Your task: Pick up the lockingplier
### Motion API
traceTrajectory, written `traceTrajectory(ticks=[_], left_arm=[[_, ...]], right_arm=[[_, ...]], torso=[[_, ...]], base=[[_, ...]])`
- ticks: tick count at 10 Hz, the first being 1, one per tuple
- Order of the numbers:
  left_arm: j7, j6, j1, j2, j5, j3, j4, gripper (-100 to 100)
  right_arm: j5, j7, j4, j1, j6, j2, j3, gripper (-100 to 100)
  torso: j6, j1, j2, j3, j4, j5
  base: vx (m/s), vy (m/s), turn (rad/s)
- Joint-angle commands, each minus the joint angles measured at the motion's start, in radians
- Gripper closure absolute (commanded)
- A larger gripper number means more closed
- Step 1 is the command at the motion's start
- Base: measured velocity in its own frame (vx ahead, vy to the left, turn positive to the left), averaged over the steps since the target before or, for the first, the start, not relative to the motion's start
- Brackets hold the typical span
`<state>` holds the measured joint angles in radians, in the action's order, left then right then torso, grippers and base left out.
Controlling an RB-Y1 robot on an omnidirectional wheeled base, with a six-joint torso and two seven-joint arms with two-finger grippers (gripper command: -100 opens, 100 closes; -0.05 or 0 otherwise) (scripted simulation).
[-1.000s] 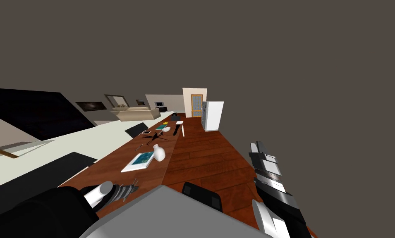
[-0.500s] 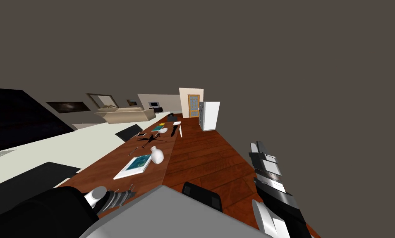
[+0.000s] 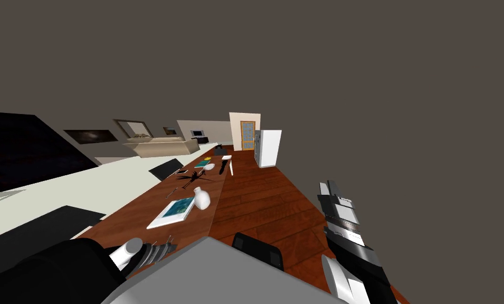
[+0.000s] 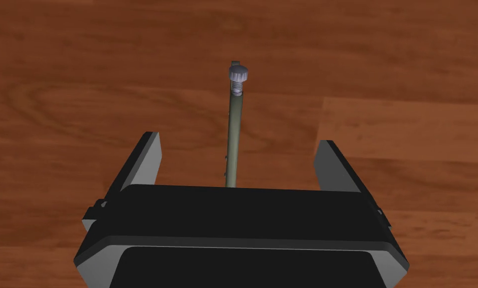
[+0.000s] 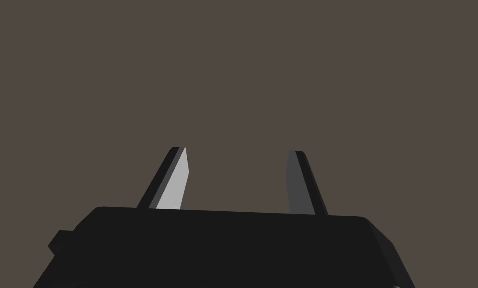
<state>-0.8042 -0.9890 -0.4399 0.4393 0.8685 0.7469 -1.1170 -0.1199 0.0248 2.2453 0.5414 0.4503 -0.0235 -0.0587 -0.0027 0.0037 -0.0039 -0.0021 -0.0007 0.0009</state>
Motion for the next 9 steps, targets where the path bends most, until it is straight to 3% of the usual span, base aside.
traceTrajectory(ticks=[1, 5, 6, 7, 8, 9], left_arm=[[0.000, 0.000, 0.000, 0.000, 0.000, 0.000, 0.000, 100], [0.001, -0.005, -0.003, 0.003, -0.003, -0.001, 0.000, 100], [0.001, -0.005, -0.003, 0.003, -0.002, -0.001, 0.000, 0], [-0.011, -0.035, -0.020, 0.022, 0.017, 0.014, -0.021, 100], [-0.010, -0.020, -0.019, 0.005, 0.003, 0.006, -0.028, 100], [-0.014, -0.024, -0.021, 0.005, 0.004, 0.007, -0.032, 0]], right_arm=[[0.000, 0.000, 0.000, 0.000, 0.000, 0.000, 0.000, 0], [0.000, 0.000, 0.000, 0.000, 0.000, 0.000, 0.000, 0], [0.000, 0.000, 0.000, 0.000, 0.000, 0.000, 0.000, 0], [0.000, 0.000, 0.000, 0.000, 0.000, 0.000, 0.000, 0], [0.000, 0.000, 0.000, 0.000, 0.000, 0.000, 0.000, 0], [0.000, 0.000, 0.000, 0.000, 0.000, 0.000, 0.000, 0]], torso=[[0.000, 0.000, 0.000, 0.000, 0.000, 0.000], [-0.001, 0.003, 0.003, 0.003, 0.003, 0.004], [0.000, 0.004, 0.003, 0.003, 0.003, 0.005], [0.000, 0.005, 0.003, 0.003, 0.003, 0.005], [0.000, 0.002, 0.004, 0.004, 0.003, 0.004], [0.000, 0.003, 0.004, 0.004, 0.003, 0.004]], base=[[0.000, 0.000, 0.000], [0.000, 0.000, 0.000], [0.000, 0.000, 0.000], [-0.014, -0.043, -0.037], [-0.009, -0.025, -0.003], [0.000, 0.000, 0.000]])
